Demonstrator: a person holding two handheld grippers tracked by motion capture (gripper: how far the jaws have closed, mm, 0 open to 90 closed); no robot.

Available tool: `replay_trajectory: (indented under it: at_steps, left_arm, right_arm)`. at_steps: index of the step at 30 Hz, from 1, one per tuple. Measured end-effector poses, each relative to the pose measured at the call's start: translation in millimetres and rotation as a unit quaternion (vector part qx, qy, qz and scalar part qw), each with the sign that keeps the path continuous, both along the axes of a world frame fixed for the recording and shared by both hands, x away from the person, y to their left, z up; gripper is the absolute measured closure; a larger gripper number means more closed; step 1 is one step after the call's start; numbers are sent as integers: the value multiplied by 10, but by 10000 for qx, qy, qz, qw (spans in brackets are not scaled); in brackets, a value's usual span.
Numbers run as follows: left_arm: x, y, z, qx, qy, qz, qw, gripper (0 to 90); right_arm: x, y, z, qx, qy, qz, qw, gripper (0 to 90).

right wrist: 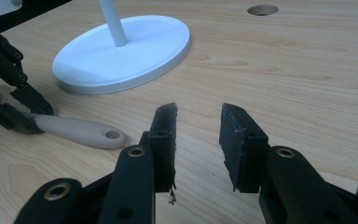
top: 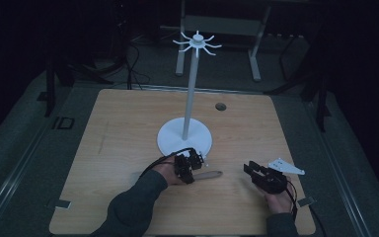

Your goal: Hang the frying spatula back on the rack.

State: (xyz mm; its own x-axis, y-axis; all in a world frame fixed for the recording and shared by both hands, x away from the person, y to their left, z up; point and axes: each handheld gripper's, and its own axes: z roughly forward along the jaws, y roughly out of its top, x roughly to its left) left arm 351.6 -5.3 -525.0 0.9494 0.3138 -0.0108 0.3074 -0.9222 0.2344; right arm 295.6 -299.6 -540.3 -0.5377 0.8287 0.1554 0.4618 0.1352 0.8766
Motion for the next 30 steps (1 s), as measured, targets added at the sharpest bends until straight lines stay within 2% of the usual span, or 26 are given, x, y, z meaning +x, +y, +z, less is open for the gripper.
replay_trajectory:
  at_steps: [1,3,4,9,10,14,17,27,30]
  left_arm:
    - [9,-7,-1,-15,64,54,10000,714]
    - [9,-7,-1,-15,64,54,10000,713]
    - [32,-37,10,118,135,3,9998,715]
    - [25,-69,13,224,106,-23,9997,723]
    - [26,-92,19,330,104,-36,9994,727]
    - [8,-113,19,380,49,-83,9992,738]
    - [13,-94,20,335,47,-120,9994,745]
    - [-8,-35,32,109,-84,102,9999,747]
    - [-31,-9,72,-87,-208,231,9995,747]
  right_arm:
    - [0,1,0,0,2,4,10000,662]
    - [0,3,-1,-5,8,6,10000,662]
    - [2,3,-2,-7,11,5,10000,662]
    - [4,-2,-5,-2,17,-5,10000,662]
    - [3,-1,-5,-7,21,-1,10000,660]
    - [2,-3,-3,-1,20,-10,10000,660]
    - [3,-7,-3,-4,11,-19,10000,660]
    - [2,-18,-1,11,14,-56,10000,659]
    - [2,-19,-2,26,21,-72,10000,657]
